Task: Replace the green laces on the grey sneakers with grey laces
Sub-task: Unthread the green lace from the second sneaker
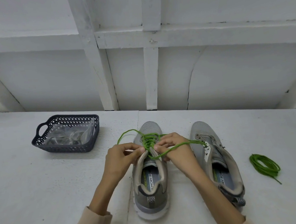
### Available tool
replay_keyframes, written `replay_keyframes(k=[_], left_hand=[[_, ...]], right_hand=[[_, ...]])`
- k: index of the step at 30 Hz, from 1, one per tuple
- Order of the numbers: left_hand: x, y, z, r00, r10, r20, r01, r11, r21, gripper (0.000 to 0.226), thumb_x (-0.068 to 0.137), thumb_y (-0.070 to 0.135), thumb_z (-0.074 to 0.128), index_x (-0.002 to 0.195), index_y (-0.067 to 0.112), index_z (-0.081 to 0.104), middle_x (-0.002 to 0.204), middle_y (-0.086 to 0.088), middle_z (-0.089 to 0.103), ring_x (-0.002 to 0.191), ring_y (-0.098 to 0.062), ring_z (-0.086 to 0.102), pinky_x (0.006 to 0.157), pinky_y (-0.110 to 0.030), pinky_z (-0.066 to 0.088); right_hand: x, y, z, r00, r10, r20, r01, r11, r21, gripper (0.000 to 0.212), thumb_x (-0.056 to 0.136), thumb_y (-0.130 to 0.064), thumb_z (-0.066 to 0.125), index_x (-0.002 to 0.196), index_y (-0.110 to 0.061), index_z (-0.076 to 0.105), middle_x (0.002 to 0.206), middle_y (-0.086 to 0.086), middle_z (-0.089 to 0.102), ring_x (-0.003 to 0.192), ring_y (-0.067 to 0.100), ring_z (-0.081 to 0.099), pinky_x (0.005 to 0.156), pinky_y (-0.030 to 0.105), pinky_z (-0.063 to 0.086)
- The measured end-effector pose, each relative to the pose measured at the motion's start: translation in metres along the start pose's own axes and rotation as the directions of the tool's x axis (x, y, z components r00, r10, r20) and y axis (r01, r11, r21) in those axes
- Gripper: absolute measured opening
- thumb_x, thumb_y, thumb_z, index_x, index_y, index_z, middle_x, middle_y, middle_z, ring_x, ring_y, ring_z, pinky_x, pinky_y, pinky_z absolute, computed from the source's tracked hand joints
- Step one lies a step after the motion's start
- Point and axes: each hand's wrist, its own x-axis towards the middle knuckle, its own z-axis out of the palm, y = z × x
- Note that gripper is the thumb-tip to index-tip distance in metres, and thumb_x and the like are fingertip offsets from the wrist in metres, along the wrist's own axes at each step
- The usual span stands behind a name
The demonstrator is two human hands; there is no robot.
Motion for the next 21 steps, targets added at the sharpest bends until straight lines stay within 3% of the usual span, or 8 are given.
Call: replay_keyframes(k=[4, 6, 9, 11, 14, 16, 19, 21], left_hand=[[0.001, 0.002, 0.003, 0.992, 0.121, 0.023, -0.122, 0.942, 0.314, 0.014, 0.085, 0.047, 0.066, 0.078, 0.034, 0.066, 0.074, 0.022, 0.068, 0.068, 0.003, 0.065, 0.075, -0.031, 0.050], [0.000, 0.002, 0.007, 0.986, 0.167, -0.004, -0.151, 0.902, 0.404, 0.012, 0.094, 0.036, 0.059, 0.083, 0.030, 0.060, 0.074, 0.018, 0.065, 0.073, -0.001, 0.064, 0.074, -0.031, 0.045], [0.001, 0.003, 0.012, 0.983, 0.174, -0.062, -0.136, 0.907, 0.399, 0.013, 0.099, 0.030, 0.051, 0.088, 0.025, 0.057, 0.072, 0.012, 0.065, 0.072, -0.009, 0.063, 0.073, -0.033, 0.043], [0.001, 0.003, 0.012, 0.982, 0.174, -0.068, -0.138, 0.922, 0.363, 0.014, 0.098, 0.031, 0.052, 0.088, 0.023, 0.057, 0.073, 0.010, 0.065, 0.069, -0.008, 0.063, 0.070, -0.033, 0.045], [-0.001, -0.004, 0.008, 0.990, 0.133, -0.052, -0.124, 0.982, 0.141, 0.012, 0.093, 0.032, 0.062, 0.086, 0.023, 0.063, 0.078, 0.010, 0.068, 0.070, -0.005, 0.065, 0.068, -0.032, 0.054], [-0.004, -0.007, 0.005, 0.991, 0.129, -0.024, -0.128, 0.991, 0.050, 0.019, 0.084, 0.043, 0.071, 0.085, 0.024, 0.067, 0.089, 0.014, 0.069, 0.076, -0.004, 0.066, 0.069, -0.028, 0.054], [-0.005, -0.008, 0.007, 0.988, 0.157, -0.005, -0.155, 0.979, 0.130, 0.035, 0.075, 0.064, 0.055, 0.084, 0.031, 0.064, 0.094, 0.022, 0.067, 0.080, 0.001, 0.064, 0.069, -0.027, 0.051], [-0.003, -0.007, 0.009, 0.989, 0.146, -0.038, -0.136, 0.972, 0.189, 0.030, 0.082, 0.061, 0.050, 0.085, 0.033, 0.060, 0.093, 0.025, 0.066, 0.077, 0.002, 0.064, 0.073, -0.034, 0.053]], right_hand=[[0.005, -0.002, 0.002, 0.997, -0.045, 0.063, 0.058, 0.974, -0.217, 0.010, 0.073, -0.025, 0.070, 0.065, -0.023, 0.064, 0.097, 0.003, 0.062, 0.074, 0.017, 0.060, 0.072, 0.038, 0.055], [0.005, -0.005, 0.004, 0.992, -0.025, 0.120, 0.057, 0.959, -0.276, 0.012, 0.065, -0.040, 0.058, 0.063, -0.029, 0.056, 0.098, -0.001, 0.059, 0.082, 0.019, 0.061, 0.079, 0.042, 0.053], [0.004, -0.001, 0.007, 0.993, -0.026, 0.115, 0.050, 0.977, -0.206, 0.014, 0.079, -0.028, 0.061, 0.067, -0.030, 0.054, 0.099, -0.006, 0.054, 0.089, 0.019, 0.059, 0.084, 0.047, 0.049], [0.002, 0.004, 0.007, 0.997, -0.048, 0.063, 0.056, 0.991, -0.123, 0.023, 0.091, -0.015, 0.059, 0.072, -0.029, 0.057, 0.100, -0.005, 0.052, 0.083, 0.017, 0.057, 0.075, 0.043, 0.050], [-0.001, 0.004, 0.002, 0.999, -0.028, 0.033, 0.028, 1.000, 0.004, 0.015, 0.092, -0.008, 0.061, 0.079, -0.012, 0.065, 0.094, 0.006, 0.056, 0.065, 0.012, 0.055, 0.059, 0.031, 0.049], [-0.004, 0.003, -0.003, 0.998, -0.034, 0.062, 0.030, 0.998, 0.062, 0.009, 0.087, -0.005, 0.068, 0.079, -0.003, 0.069, 0.084, 0.004, 0.059, 0.062, 0.013, 0.055, 0.060, 0.032, 0.048], [-0.004, 0.005, -0.003, 0.996, -0.017, 0.085, 0.012, 0.998, 0.067, 0.015, 0.085, -0.005, 0.070, 0.074, -0.013, 0.067, 0.081, 0.004, 0.060, 0.063, 0.012, 0.056, 0.062, 0.029, 0.046], [-0.003, 0.008, 0.001, 0.996, 0.014, 0.085, -0.018, 0.999, 0.049, 0.014, 0.089, -0.007, 0.066, 0.078, -0.016, 0.064, 0.079, 0.001, 0.060, 0.064, 0.010, 0.054, 0.063, 0.027, 0.044]])
